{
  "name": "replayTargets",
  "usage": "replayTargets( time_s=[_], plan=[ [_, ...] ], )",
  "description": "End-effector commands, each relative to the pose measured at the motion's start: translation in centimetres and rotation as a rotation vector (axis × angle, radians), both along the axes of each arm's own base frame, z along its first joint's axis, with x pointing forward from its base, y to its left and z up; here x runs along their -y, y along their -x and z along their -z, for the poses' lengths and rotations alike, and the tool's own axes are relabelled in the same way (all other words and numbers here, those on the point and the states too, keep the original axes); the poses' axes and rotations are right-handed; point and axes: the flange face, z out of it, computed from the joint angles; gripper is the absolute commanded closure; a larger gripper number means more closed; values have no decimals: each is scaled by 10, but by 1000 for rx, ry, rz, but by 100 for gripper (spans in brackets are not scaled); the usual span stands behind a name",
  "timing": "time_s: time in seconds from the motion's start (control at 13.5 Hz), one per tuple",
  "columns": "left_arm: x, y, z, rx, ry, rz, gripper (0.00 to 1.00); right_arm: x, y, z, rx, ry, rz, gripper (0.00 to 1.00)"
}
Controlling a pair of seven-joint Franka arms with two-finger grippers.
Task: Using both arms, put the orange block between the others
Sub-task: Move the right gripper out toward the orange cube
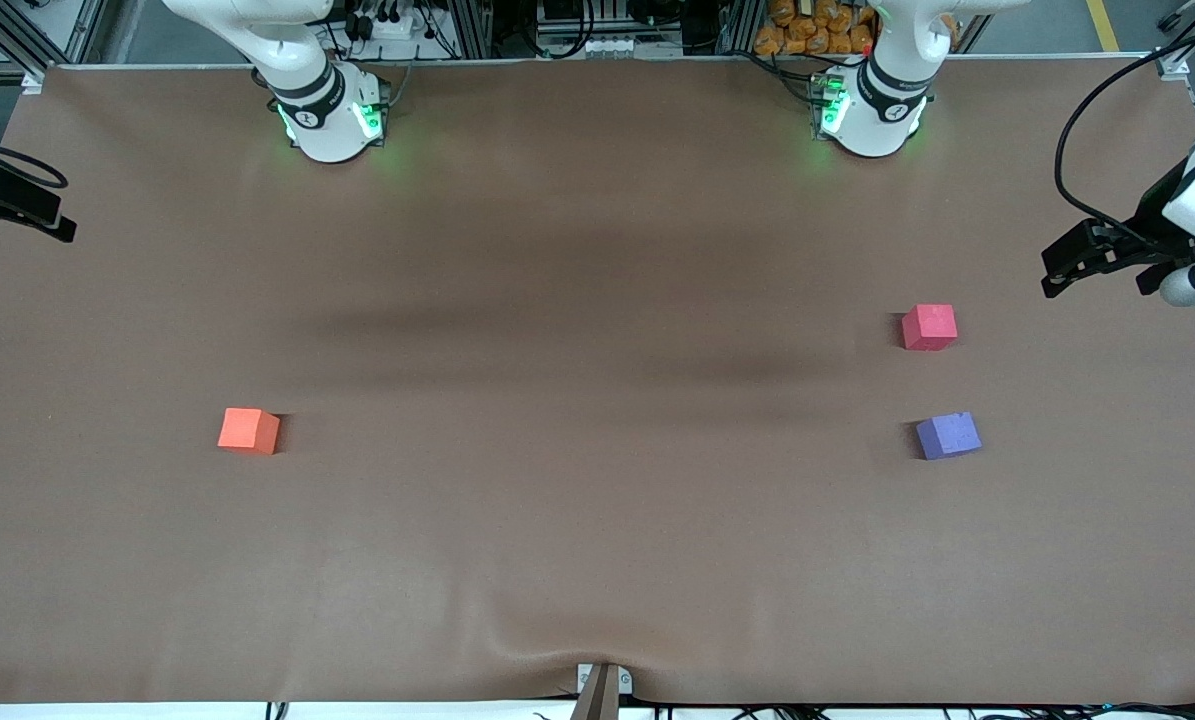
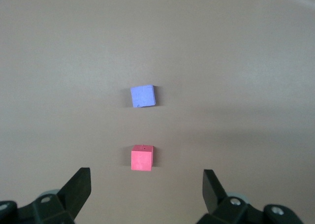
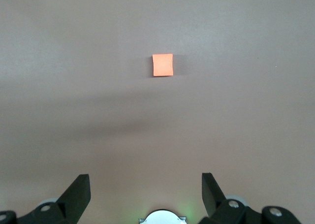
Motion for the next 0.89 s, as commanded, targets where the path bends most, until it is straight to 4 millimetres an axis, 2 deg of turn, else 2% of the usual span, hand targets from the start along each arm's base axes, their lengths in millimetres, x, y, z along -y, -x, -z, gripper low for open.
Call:
replayTargets(
  time_s=[0.0, 0.81],
  plan=[
    [1, 0, -2, -3, 20, 11, 0, 2, 6, -2, 0, 14, 12, 0],
    [-2, -3, 3, -13, 39, 6, 0, 4, 5, -1, -2, 14, 13, 0]
  ],
)
